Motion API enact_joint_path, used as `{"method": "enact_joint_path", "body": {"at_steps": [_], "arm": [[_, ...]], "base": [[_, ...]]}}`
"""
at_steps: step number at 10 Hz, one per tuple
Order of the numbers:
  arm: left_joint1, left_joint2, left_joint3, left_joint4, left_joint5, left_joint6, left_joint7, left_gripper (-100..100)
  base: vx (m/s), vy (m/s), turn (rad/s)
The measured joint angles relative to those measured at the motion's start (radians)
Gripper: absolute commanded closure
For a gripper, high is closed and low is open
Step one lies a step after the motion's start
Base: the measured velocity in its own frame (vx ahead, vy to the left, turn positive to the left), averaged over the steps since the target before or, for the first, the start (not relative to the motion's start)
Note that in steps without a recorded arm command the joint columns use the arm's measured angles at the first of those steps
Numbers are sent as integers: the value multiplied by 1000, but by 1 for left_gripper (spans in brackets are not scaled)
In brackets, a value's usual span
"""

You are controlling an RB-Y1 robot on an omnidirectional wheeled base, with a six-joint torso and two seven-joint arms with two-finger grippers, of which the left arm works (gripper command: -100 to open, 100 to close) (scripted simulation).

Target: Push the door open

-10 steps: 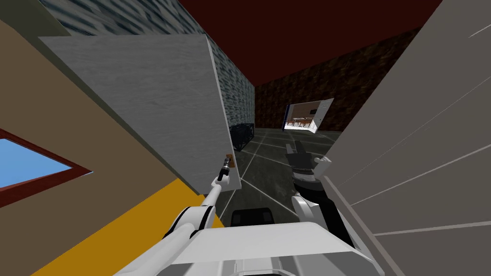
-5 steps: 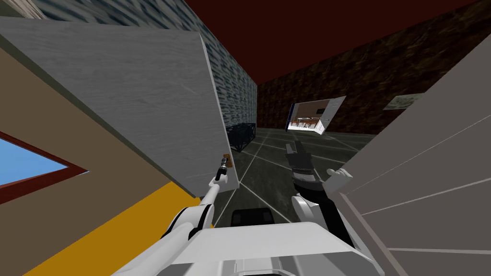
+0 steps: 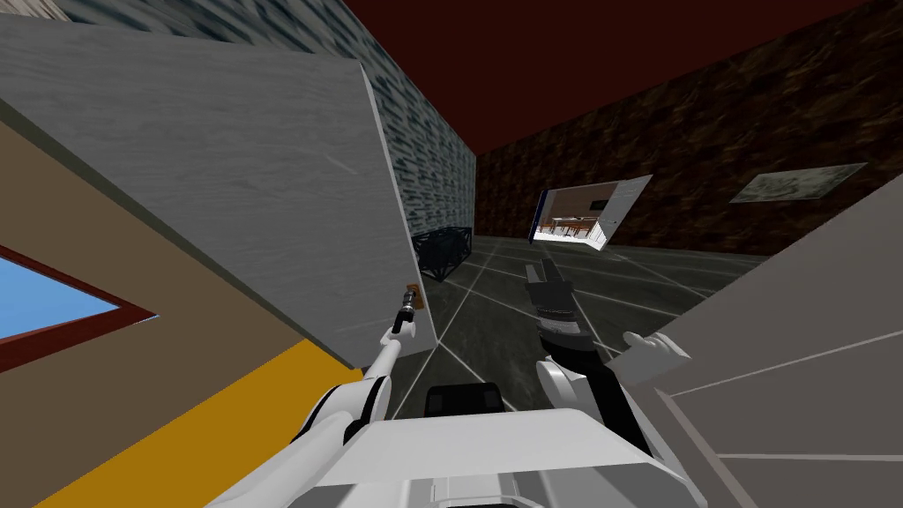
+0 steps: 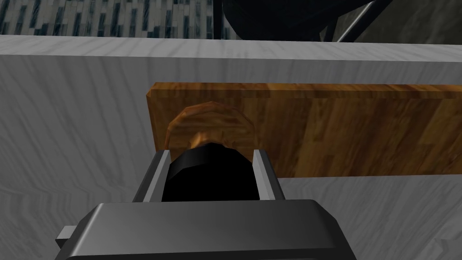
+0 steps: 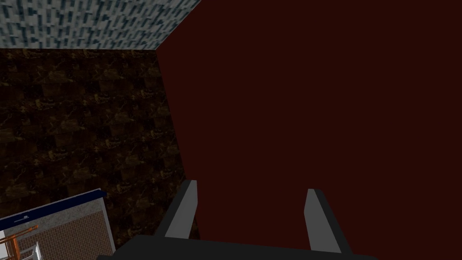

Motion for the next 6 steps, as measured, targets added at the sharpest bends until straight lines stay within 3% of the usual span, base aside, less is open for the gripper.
{"method": "enact_joint_path", "body": {"at_steps": [6], "arm": [[3,13,37,17,13,-5,-12,100]], "base": [[162,-65,50]]}}
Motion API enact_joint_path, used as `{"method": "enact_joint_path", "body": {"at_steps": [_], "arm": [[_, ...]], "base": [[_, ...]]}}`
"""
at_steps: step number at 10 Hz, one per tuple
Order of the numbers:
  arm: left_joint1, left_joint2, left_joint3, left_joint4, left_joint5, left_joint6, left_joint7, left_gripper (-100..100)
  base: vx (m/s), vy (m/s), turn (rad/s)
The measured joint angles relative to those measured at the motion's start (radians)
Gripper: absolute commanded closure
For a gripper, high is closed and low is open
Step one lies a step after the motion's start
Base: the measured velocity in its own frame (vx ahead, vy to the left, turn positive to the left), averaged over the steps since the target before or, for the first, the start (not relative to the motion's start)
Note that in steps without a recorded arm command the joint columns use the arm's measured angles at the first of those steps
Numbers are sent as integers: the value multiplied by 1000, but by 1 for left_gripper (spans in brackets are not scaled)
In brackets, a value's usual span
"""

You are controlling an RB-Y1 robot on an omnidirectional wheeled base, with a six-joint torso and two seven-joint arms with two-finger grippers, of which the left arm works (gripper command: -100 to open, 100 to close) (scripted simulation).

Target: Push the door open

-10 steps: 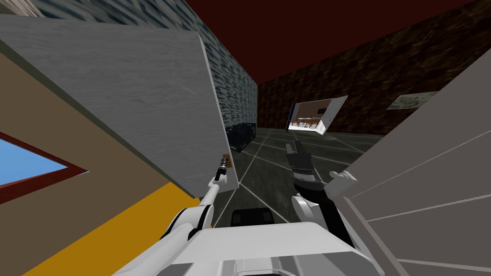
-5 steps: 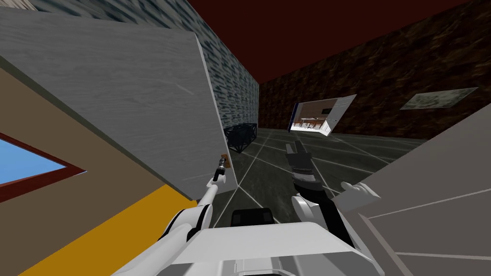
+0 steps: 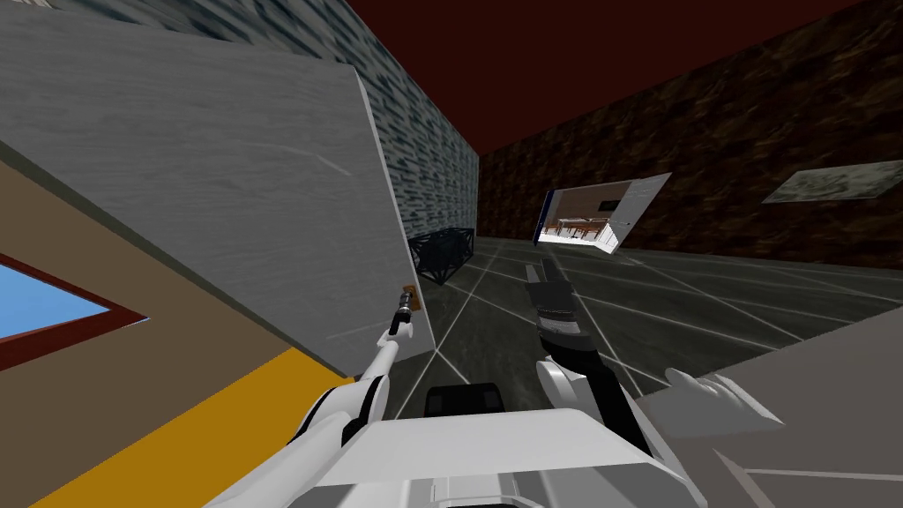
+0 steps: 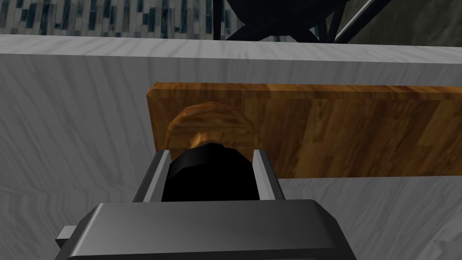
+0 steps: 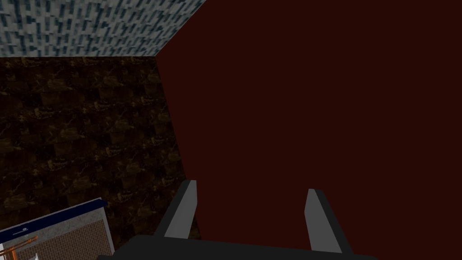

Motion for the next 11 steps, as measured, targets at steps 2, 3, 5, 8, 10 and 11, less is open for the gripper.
{"method": "enact_joint_path", "body": {"at_steps": [2,3,5,8,10,11], "arm": [[15,8,17,-29,6,9,-4,100],[15,14,28,-27,10,14,-8,100],[8,27,54,7,18,-7,-17,100],[13,38,79,-1,27,-2,-27,100],[12,44,95,17,32,-7,-33,100],[21,44,106,10,36,-5,-39,100]], "base": [[175,-102,70],[193,-141,92],[208,-110,73],[155,-48,48],[233,-67,69],[231,-49,58]]}}
